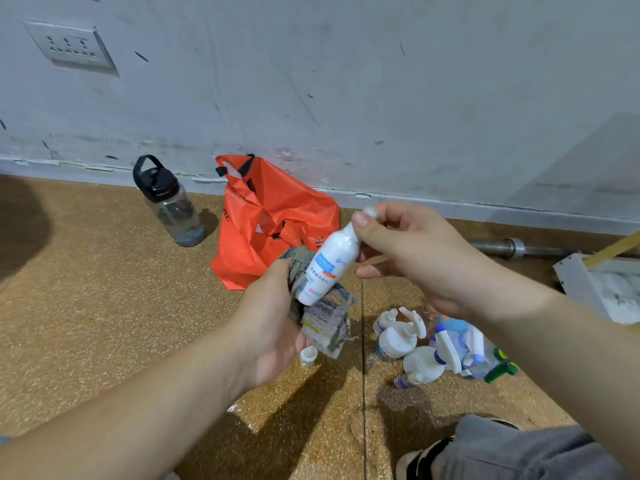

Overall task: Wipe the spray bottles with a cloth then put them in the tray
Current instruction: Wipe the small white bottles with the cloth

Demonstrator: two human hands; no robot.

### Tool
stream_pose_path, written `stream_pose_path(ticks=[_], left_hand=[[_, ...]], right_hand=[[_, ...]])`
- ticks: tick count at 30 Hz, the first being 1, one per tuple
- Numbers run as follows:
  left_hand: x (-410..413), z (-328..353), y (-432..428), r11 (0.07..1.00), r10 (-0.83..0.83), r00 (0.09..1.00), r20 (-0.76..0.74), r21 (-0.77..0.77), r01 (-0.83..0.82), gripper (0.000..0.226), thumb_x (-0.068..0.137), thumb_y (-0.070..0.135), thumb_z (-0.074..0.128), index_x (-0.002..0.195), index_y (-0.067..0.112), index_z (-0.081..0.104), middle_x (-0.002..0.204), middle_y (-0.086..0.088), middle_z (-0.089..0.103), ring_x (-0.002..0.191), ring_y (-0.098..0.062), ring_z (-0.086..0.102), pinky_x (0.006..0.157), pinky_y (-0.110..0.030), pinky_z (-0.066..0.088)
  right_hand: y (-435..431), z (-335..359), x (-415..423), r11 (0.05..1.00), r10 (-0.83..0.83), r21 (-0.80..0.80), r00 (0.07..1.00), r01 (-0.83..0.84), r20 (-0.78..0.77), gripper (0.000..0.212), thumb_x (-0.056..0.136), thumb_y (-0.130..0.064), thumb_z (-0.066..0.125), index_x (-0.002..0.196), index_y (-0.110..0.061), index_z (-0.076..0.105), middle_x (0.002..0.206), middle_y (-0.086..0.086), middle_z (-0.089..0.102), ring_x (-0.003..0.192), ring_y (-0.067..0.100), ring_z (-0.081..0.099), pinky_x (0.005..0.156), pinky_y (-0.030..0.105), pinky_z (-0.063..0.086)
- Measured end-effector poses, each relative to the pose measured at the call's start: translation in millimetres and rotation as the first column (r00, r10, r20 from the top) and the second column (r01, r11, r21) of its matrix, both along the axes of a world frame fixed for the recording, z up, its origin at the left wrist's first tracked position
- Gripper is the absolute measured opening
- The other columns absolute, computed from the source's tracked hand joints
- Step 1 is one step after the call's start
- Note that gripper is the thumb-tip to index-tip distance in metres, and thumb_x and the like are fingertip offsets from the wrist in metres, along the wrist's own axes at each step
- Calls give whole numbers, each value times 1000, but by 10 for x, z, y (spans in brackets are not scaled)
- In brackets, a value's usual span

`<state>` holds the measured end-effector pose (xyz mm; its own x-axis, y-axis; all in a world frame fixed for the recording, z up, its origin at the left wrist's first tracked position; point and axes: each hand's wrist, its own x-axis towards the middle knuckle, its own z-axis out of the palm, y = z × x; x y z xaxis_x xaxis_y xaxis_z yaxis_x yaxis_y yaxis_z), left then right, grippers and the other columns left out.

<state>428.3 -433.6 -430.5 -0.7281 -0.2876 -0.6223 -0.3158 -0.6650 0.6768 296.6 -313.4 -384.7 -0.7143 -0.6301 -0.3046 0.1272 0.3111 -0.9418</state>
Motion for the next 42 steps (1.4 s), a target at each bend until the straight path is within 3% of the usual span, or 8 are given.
stream_pose_path(ticks=[10, 16, 20, 24, 29, 32, 37, 42], left_hand=[[-33, -90, -70, 976, 40, 991, 131, -218, -10, 45, 113, 41, 35, 119, 10, 66, 95, -14, 80, 76, -32, 78, 68, -41, 62], [-45, -35, -43, 899, 88, 995, 46, -435, -59, 44, 113, 38, 34, 110, 11, 69, 89, -18, 79, 81, -43, 76, 71, -52, 65], [40, -12, -77, 475, -49, 991, -127, -875, -88, 37, 112, 42, 32, 116, 21, 62, 104, 2, 74, 94, -9, 69, 83, -33, 53], [82, -1, -17, 58, -415, 903, -115, -993, -100, 30, 111, 34, 35, 130, 20, 54, 122, 12, 59, 116, -4, 56, 102, -20, 42], [77, -170, -132, 80, -352, 936, 4, -996, 34, 34, 110, 41, 31, 125, 21, 53, 115, 5, 61, 107, -15, 59, 94, -35, 47], [61, -238, -118, 330, -266, 964, 18, -938, 108, 40, 107, 50, 26, 119, 25, 55, 113, 6, 65, 108, -16, 62, 96, -42, 48], [168, -118, 19, -217, -406, 904, 134, -975, 47, 58, 104, 39, 39, 158, 16, 35, 152, -6, 44, 140, -23, 44, 117, -39, 39], [100, -191, -165, -152, -392, 907, 156, -983, 103, 56, 105, 41, 36, 157, 19, 36, 140, -1, 53, 128, -22, 53, 106, -38, 45]], right_hand=[[18, -23, 42, 996, 89, 13, 979, -88, -183, 7, 101, -14, 64, 101, -14, 71, 110, 31, 66, 96, 37, 73, 81, 36, 64], [-24, -75, 80, 997, -71, 3, 979, 73, -192, 21, 86, -39, 70, 87, -19, 64, 99, 24, 71, 82, 33, 66, 84, 70, 54], [-49, -75, 76, 995, -97, 15, 985, 100, -141, 46, 77, -51, 72, 93, -10, 60, 95, 31, 67, 78, 30, 62, 86, 70, 55], [-60, -111, 140, 997, -66, -37, 998, 65, -15, 20, 100, -19, 66, 91, -4, 58, 77, 21, 55, 74, 27, 48, 69, 43, 43], [-49, -31, 138, 990, -127, -67, 992, 128, 10, 16, 102, -20, 64, 94, -7, 60, 79, 17, 62, 71, 24, 63, 70, 41, 61], [-47, -24, 45, 973, -213, -72, 972, 220, 97, 13, 101, -19, 65, 100, -8, 58, 83, 10, 69, 65, 11, 71, 66, 31, 64], [-36, -103, 101, 981, -186, -27, 973, 191, 138, 18, 99, -30, 69, 97, -17, 57, 82, 11, 59, 67, 19, 58, 57, 29, 47], [-71, -118, 115, 975, -214, -28, 968, 219, 131, 23, 96, -32, 72, 97, -14, 59, 84, 20, 65, 71, 19, 64, 77, 38, 62]])
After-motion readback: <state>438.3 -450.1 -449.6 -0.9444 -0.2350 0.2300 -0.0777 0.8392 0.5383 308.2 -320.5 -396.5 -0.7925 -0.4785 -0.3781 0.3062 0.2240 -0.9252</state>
